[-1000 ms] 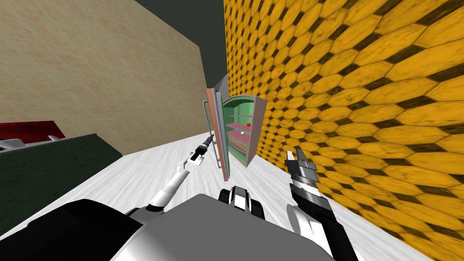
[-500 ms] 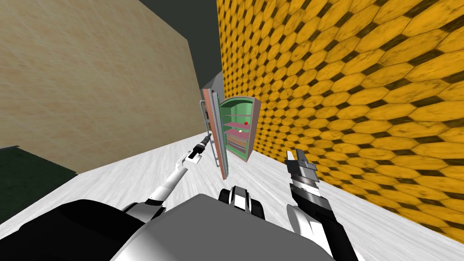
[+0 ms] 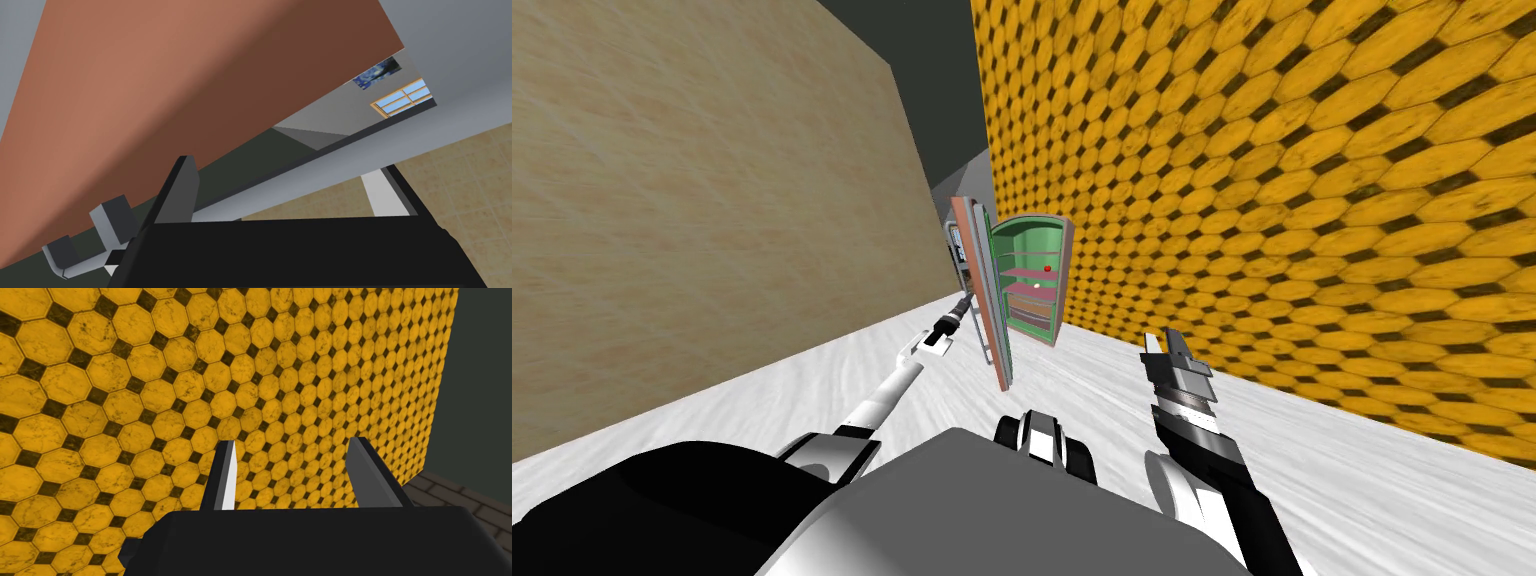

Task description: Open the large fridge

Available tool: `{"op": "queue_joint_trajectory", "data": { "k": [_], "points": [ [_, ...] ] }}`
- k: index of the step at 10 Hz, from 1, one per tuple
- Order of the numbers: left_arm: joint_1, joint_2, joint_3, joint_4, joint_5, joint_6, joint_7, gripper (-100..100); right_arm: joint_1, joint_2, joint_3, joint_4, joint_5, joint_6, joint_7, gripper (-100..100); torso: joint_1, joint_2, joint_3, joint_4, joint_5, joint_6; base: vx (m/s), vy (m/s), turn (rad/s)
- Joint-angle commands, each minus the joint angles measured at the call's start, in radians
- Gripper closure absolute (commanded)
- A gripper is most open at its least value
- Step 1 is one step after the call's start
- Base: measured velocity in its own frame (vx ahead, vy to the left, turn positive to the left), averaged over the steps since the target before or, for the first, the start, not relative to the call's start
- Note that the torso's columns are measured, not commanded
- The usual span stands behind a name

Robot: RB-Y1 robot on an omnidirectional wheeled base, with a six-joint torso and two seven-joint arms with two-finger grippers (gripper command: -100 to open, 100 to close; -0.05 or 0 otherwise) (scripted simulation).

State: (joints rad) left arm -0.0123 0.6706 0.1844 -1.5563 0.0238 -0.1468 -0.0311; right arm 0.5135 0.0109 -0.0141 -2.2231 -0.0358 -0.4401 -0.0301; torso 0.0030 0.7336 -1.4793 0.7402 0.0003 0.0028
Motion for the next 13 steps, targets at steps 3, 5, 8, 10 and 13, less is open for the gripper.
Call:
{"op": "queue_joint_trajectory", "data": {
  "k": [3, 5, 8, 10, 13],
  "points": [
    [-0.009, 0.027, 0.004, 0.039, 0.01, -0.026, 0.01, 100, 0.0, 0.0, 0.0, 0.0, 0.0, 0.0, 0.0, 0, 0.001, -0.004, -0.003, -0.002, -0.001, 0.002, -0.121, 0.224, -0.228],
    [-0.013, 0.038, 0.004, 0.058, 0.016, -0.039, 0.017, 100, 0.0, 0.0, 0.0, 0.0, 0.0, 0.0, 0.0, 0, 0.001, -0.004, -0.002, -0.001, 0.0, 0.0, -0.157, 0.273, -0.204],
    [-0.016, 0.05, 0.004, 0.077, 0.021, -0.051, 0.023, 100, 0.0, 0.0, 0.0, 0.0, 0.0, 0.0, 0.0, 0, 0.0, -0.006, -0.004, -0.003, -0.001, 0.003, -0.148, 0.278, -0.17],
    [-0.019, 0.061, 0.004, 0.097, 0.027, -0.064, 0.03, 100, 0.0, 0.0, 0.0, 0.0, 0.0, 0.0, 0.0, 0, -0.002, -0.01, -0.007, -0.003, -0.002, 0.008, -0.143, 0.235, -0.229],
    [-0.025, 0.084, 0.005, 0.135, 0.039, -0.089, 0.043, 100, 0.001, 0.0, 0.0, 0.0, 0.0, 0.0, 0.0, 0, -0.001, -0.009, -0.006, -0.002, -0.002, 0.005, -0.17, 0.23, -0.209]
  ]
}}
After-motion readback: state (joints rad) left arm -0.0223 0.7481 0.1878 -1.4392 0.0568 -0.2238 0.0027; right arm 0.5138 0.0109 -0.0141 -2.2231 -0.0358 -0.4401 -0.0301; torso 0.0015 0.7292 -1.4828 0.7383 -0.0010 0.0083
